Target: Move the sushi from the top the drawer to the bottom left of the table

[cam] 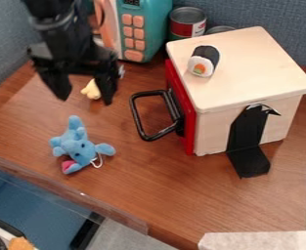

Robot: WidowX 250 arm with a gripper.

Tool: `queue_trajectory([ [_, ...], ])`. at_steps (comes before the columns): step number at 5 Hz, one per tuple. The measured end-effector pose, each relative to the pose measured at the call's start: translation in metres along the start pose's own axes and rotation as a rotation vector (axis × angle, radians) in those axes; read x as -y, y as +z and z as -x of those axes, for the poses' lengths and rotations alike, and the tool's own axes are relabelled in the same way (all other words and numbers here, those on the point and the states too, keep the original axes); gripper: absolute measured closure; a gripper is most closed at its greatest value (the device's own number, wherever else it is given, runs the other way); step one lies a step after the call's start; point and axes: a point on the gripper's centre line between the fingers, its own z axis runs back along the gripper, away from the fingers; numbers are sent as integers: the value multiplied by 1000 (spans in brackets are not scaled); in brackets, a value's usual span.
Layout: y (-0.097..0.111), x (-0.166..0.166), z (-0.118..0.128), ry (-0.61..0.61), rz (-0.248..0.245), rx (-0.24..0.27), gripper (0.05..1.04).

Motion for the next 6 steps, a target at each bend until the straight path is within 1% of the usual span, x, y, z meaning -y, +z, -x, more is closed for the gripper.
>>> queue_trajectory([
  [1, 14, 31, -33, -69, 43, 34, 83],
  [2, 13, 67, -67, -111, 88, 11, 83],
  [3, 4, 99, -85, -126, 102, -24, 83],
  [4, -6, 114, -96, -142, 95, -42, 83],
  [5, -23, 117, -95, -148, 62, -87, 83],
  [6, -39, 115, -93, -131, 34, -122, 115],
])
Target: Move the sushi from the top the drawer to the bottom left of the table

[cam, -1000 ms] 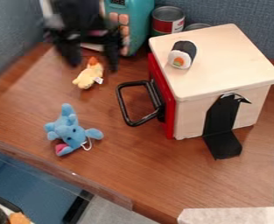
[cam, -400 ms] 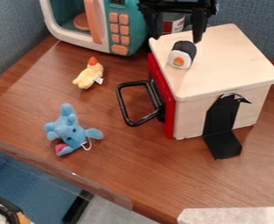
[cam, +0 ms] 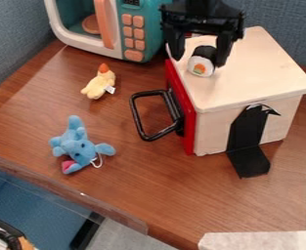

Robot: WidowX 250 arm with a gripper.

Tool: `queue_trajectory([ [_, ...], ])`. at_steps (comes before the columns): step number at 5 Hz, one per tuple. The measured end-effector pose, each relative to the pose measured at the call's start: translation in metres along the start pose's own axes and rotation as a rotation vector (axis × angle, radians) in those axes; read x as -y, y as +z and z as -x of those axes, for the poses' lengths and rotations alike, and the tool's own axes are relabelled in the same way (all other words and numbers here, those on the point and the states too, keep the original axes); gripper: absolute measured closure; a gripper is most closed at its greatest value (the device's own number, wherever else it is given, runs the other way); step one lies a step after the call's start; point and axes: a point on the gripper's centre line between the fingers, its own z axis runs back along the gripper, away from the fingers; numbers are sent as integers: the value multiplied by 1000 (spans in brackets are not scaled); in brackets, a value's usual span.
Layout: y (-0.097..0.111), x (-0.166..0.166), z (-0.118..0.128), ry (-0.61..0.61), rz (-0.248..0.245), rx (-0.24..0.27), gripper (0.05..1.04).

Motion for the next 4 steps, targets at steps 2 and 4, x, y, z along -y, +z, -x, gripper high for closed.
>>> queue_trajectory([
  [2, 5, -8, -1, 32, 23, 36, 593],
  [4, 50, -99, 22, 264, -8, 135, 624],
])
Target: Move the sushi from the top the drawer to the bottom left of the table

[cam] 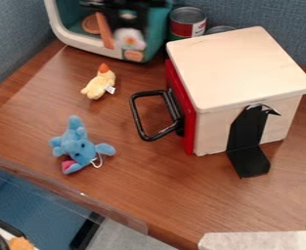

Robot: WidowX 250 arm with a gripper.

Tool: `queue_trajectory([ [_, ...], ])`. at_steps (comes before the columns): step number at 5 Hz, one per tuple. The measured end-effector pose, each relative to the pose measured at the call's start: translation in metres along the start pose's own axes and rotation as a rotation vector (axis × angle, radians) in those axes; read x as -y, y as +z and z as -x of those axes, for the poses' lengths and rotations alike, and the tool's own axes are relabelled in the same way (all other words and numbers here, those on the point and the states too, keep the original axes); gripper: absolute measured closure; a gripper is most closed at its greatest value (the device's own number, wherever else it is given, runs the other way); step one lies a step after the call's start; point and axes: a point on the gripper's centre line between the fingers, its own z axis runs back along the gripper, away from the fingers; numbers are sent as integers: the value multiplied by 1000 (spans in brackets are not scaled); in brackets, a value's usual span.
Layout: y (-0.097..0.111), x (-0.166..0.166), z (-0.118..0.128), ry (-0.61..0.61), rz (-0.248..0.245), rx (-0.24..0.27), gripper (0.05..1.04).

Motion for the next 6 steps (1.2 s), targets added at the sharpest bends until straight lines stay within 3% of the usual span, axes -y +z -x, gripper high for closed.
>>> queue_trajectory([
  [1, 6, -45, 1, 69, -23, 5, 624],
  [2, -1, -99, 1, 140, -92, -20, 624],
  [3, -23, -138, 12, 170, -167, -20, 624],
  [5, -73, -189, 49, 204, -182, -20, 624],
  [6, -100, -194, 58, 202, -181, -85, 550],
])
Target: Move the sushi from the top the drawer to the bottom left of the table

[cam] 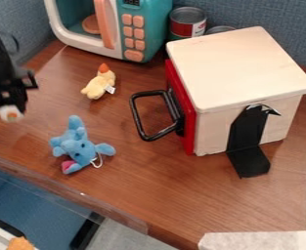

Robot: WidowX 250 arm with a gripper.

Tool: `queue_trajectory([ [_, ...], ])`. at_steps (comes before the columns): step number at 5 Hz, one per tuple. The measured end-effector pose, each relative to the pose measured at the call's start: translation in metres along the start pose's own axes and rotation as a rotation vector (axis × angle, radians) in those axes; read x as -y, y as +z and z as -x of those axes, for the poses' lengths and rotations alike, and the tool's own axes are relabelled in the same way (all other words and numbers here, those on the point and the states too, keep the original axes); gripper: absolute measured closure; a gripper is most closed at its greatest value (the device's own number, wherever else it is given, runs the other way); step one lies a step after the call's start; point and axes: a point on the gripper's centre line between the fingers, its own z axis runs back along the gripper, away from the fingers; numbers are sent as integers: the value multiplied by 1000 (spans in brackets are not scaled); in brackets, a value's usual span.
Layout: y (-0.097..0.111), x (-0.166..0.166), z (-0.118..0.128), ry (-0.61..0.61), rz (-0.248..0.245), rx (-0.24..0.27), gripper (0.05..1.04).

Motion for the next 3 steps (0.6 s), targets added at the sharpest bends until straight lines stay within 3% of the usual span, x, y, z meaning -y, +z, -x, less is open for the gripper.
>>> queue_trajectory([
  [1, -1, 2, -2, -9, 17, -2, 242],
  [2, 2, 2, -2, -40, 19, -25, 72],
  [3, 22, 5, 0, -71, 31, -17, 75],
])
